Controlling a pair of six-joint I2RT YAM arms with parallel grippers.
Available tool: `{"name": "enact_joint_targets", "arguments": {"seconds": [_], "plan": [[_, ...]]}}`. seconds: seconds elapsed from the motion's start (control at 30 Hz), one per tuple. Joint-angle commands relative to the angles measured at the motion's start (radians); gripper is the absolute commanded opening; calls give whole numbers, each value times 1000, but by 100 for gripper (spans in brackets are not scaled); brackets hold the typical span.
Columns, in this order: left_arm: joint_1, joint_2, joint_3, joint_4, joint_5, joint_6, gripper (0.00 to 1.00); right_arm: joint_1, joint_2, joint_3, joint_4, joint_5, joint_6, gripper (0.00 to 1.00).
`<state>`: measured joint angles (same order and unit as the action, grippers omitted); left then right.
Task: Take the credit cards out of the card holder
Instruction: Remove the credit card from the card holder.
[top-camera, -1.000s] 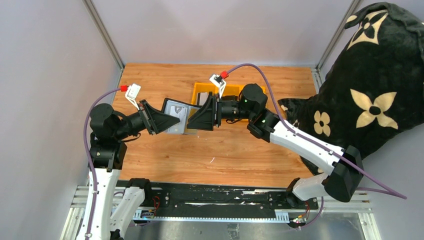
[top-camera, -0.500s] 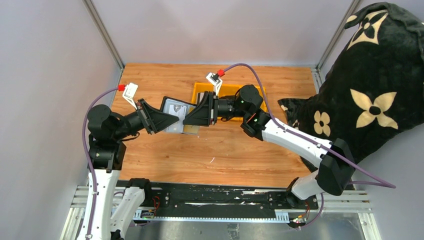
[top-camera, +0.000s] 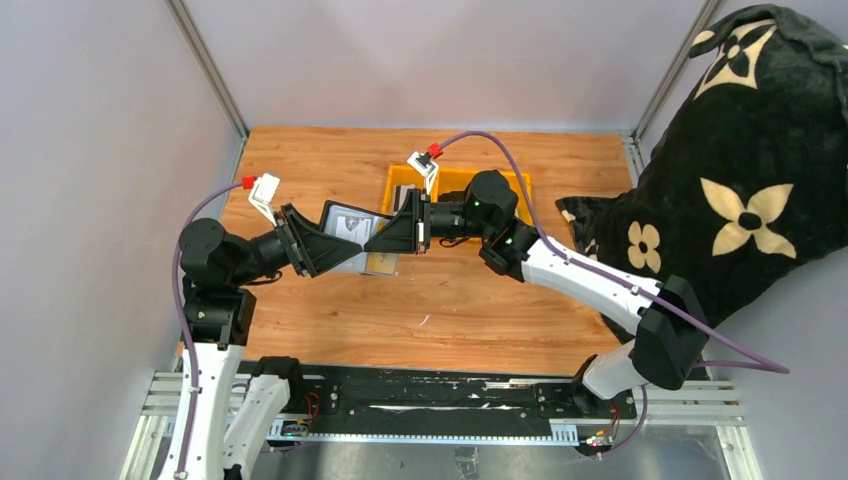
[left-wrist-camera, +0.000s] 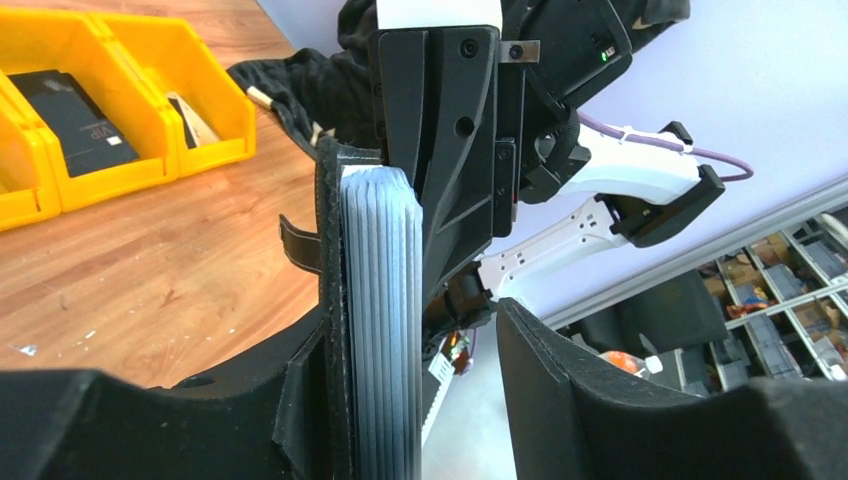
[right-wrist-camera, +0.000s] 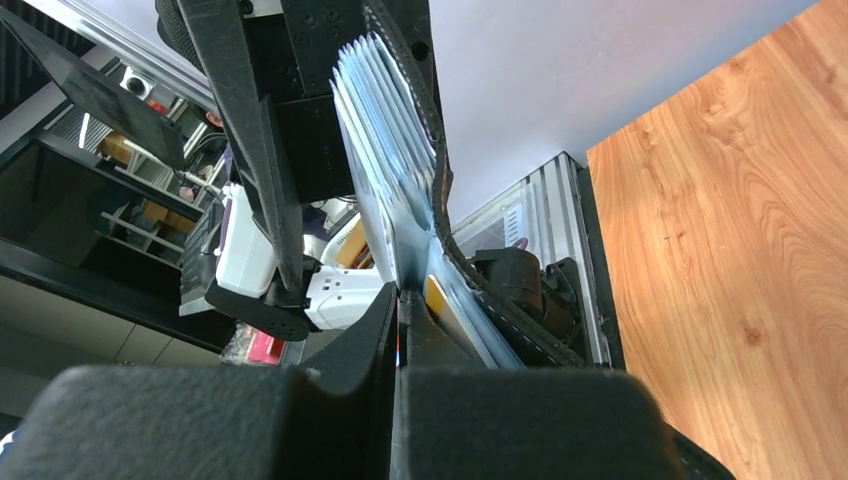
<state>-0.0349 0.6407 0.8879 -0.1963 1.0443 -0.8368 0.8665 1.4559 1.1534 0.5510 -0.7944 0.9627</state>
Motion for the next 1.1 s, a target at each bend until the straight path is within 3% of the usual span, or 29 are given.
{"name": "enact_joint_targets", "arguments": {"seconds": [0.0,0.3,0.8,0.83,0.9,0.93,1.07], "plan": [[-7,-20,-32,124,70,-92,54,16,-34,0,6,30,-39,0],[-7,5,-45,236,92,-198,30,15,-76,-37,-35,22,-83,0],[-7,8,-10,232,93,-207,31,14,-145,-98,-70,37,-119,0],[-7,7,-11,227,92,-203,31,14,-143,-96,-56,31,-109,4],[-7,6,-10,209,88,-185,31,14,-141,-97,-4,20,-73,25],[-7,6,-10,202,86,-179,32,14,-141,-101,39,19,-51,31],[-7,7,-9,201,78,-172,34,15,-137,-92,99,8,-19,41]]}}
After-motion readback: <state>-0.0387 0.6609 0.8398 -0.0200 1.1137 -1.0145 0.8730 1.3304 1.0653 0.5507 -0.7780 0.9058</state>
